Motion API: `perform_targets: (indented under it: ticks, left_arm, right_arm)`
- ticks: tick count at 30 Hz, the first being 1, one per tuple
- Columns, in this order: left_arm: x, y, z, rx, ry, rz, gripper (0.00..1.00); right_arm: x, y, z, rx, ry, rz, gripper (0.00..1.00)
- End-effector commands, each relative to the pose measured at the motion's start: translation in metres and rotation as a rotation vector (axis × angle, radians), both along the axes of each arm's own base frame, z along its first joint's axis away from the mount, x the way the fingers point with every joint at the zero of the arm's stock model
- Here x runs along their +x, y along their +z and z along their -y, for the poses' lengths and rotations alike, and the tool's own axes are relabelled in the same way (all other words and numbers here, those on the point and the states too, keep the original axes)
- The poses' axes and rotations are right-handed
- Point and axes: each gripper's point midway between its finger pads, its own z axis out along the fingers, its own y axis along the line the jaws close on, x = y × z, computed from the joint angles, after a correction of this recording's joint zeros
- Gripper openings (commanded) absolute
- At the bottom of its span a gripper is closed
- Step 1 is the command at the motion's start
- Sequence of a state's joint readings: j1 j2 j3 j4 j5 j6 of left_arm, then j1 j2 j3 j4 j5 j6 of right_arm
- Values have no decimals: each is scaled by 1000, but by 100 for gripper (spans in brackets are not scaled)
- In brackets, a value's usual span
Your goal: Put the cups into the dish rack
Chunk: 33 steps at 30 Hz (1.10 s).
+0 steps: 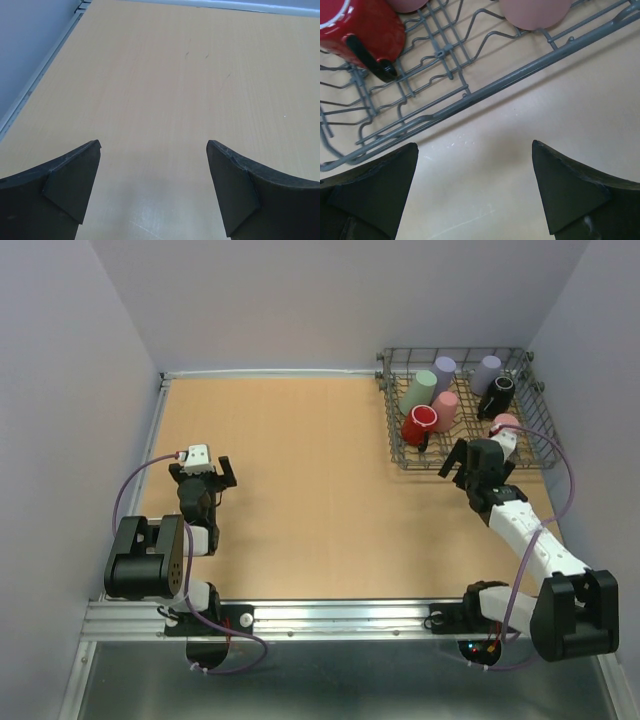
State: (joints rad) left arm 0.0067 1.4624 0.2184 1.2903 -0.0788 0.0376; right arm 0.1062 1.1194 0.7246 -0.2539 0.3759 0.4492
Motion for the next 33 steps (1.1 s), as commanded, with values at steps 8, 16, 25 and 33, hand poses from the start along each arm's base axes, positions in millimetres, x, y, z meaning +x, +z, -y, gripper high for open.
perform_targets:
  ticks: [8, 16, 25, 33]
  left_arm:
    - [12, 75, 0, 20, -1, 276, 99]
    - [12, 75, 0, 21, 0, 276, 99]
    - [12, 75, 0, 21, 0, 276, 99]
    - [12, 73, 0, 20, -1, 273, 99]
  right_arm:
    - [35, -9, 16, -222, 57, 250, 100]
    - [40, -35, 14, -256, 92, 303, 100]
    - [55, -33, 6, -269, 133, 408, 100]
    - [60, -39, 1, -273, 165, 415, 100]
